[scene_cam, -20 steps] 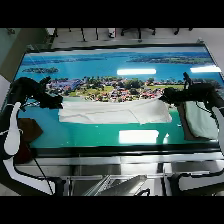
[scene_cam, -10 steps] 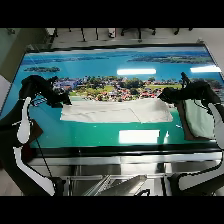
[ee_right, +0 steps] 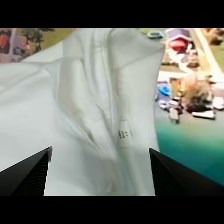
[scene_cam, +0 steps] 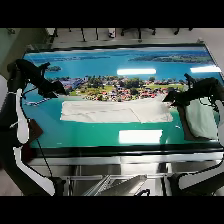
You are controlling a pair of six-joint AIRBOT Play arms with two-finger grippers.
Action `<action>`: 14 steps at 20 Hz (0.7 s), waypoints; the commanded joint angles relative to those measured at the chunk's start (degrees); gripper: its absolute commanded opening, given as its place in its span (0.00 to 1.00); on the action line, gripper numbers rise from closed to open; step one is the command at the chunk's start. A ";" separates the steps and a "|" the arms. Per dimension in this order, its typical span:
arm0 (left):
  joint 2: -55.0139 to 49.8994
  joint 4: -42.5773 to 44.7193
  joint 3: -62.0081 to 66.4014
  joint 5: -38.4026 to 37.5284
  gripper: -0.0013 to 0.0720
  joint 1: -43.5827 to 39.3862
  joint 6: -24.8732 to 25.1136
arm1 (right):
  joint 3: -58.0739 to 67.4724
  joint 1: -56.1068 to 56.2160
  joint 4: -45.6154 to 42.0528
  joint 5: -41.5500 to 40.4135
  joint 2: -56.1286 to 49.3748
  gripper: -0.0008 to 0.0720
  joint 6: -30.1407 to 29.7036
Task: Fold the shirts.
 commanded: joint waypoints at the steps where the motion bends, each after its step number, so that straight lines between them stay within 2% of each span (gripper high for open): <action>1: 4.20 -0.04 -1.40 -1.55 0.86 -0.13 -1.09 | 0.35 -0.52 -2.16 -1.70 -2.49 0.97 -0.44; 6: 10.45 -0.17 -5.95 -3.85 0.82 -0.87 -1.11 | 0.39 -0.55 -1.51 -0.83 -6.23 0.96 -1.18; 7: 11.26 -0.17 -5.95 -3.82 0.56 -1.25 -1.14 | 0.39 -0.55 -0.52 -0.66 -6.67 0.96 -1.51; 8: 12.09 -0.15 -5.95 -3.89 0.04 -1.81 -1.09 | 0.42 -0.55 1.29 -0.70 -7.17 0.90 -2.49; 9: 12.76 -0.17 -5.95 -4.35 0.04 -2.56 -1.05 | 0.42 -0.52 2.99 -0.92 -7.67 0.68 -3.87; 11: 14.08 -0.20 -5.95 -5.68 0.04 -4.63 -1.07 | 0.42 -0.31 5.90 -0.98 -8.76 0.64 -5.25; 14: 15.50 -0.22 -5.95 -7.37 0.04 -9.07 -1.07 | 0.42 0.33 6.32 -1.11 -10.40 0.40 -5.81</action>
